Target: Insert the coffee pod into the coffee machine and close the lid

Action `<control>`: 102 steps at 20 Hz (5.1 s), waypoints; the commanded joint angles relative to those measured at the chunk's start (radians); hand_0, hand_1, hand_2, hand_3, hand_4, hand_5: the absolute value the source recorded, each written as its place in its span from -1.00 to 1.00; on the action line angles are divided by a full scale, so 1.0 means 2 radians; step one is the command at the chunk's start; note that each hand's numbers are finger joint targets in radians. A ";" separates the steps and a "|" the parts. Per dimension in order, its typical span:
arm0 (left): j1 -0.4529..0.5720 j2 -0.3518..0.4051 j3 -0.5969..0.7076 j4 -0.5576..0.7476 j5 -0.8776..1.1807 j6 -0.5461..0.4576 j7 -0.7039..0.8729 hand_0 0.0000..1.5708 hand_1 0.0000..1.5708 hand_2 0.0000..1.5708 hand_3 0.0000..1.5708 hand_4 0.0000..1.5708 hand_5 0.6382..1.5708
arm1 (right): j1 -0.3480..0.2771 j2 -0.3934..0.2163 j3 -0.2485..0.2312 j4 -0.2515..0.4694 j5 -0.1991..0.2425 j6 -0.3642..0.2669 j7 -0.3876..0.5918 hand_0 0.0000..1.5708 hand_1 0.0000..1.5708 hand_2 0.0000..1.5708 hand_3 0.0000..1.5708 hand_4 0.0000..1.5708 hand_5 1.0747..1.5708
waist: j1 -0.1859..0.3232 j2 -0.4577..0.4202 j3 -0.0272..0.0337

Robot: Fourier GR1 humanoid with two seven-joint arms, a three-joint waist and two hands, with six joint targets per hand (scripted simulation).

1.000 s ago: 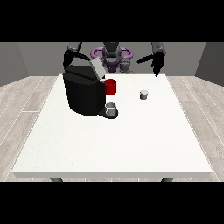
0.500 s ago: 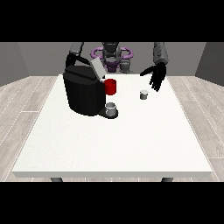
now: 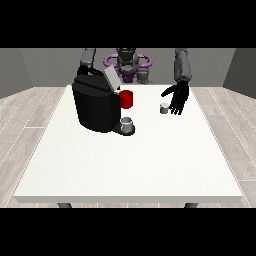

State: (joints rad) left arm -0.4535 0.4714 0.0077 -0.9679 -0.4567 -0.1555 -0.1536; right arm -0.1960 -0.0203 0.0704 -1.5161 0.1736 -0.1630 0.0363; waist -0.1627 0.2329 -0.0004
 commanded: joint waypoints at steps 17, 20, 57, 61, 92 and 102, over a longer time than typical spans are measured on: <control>-0.071 -0.012 -0.067 0.116 -0.174 0.075 -0.021 0.12 0.12 0.28 0.04 -0.64 1.00 | -0.045 0.001 -0.011 0.082 -0.013 0.009 -0.040 -1.00 -1.00 -1.00 -1.00 -1.00 1.00 | -0.002 0.019 0.0002; -0.079 -0.007 -0.074 0.129 -0.194 0.070 -0.032 0.00 0.00 0.22 0.08 -0.50 1.00 | -0.045 0.005 -0.017 0.101 -0.009 -0.001 -0.037 -1.00 -1.00 -1.00 -1.00 -1.00 1.00 | 0.005 0.015 0.0002; -0.286 -0.052 0.037 0.109 -0.119 -0.143 0.035 0.22 0.22 0.48 0.73 -0.34 1.00 | -0.045 0.009 -0.007 0.157 0.012 -0.012 -0.038 -1.00 -1.00 -1.00 -1.00 -1.00 1.00 | -0.025 -0.073 0.0002; -0.329 -0.050 0.058 0.114 -0.110 -0.140 0.062 0.52 0.52 0.58 0.60 -0.38 1.00 | -0.084 0.005 -0.024 0.144 0.014 -0.017 -0.026 -1.00 -1.00 -1.00 -1.00 -1.00 1.00 | -0.039 -0.048 0.0002; -0.389 -0.019 0.052 0.157 -0.143 -0.131 0.025 0.52 0.52 0.57 0.52 -0.45 1.00 | -0.122 -0.031 -0.060 0.114 0.004 -0.010 -0.016 -1.00 -1.00 -1.00 -1.00 -0.96 1.00 | -0.066 0.035 0.0002; -0.397 -0.010 0.058 0.161 -0.148 -0.117 0.014 0.56 0.56 0.61 0.53 -0.52 1.00 | -0.139 -0.039 -0.073 0.113 -0.011 -0.001 0.008 -1.00 -1.00 -1.00 -1.00 -1.00 1.00 | -0.069 0.039 0.0001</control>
State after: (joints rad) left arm -1.2620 0.4291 0.1252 -0.6527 -0.7422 -0.4128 -0.0771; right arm -0.4503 -0.0812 -0.0650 -1.2675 0.1606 -0.1750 0.0000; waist -0.2973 0.2998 0.0007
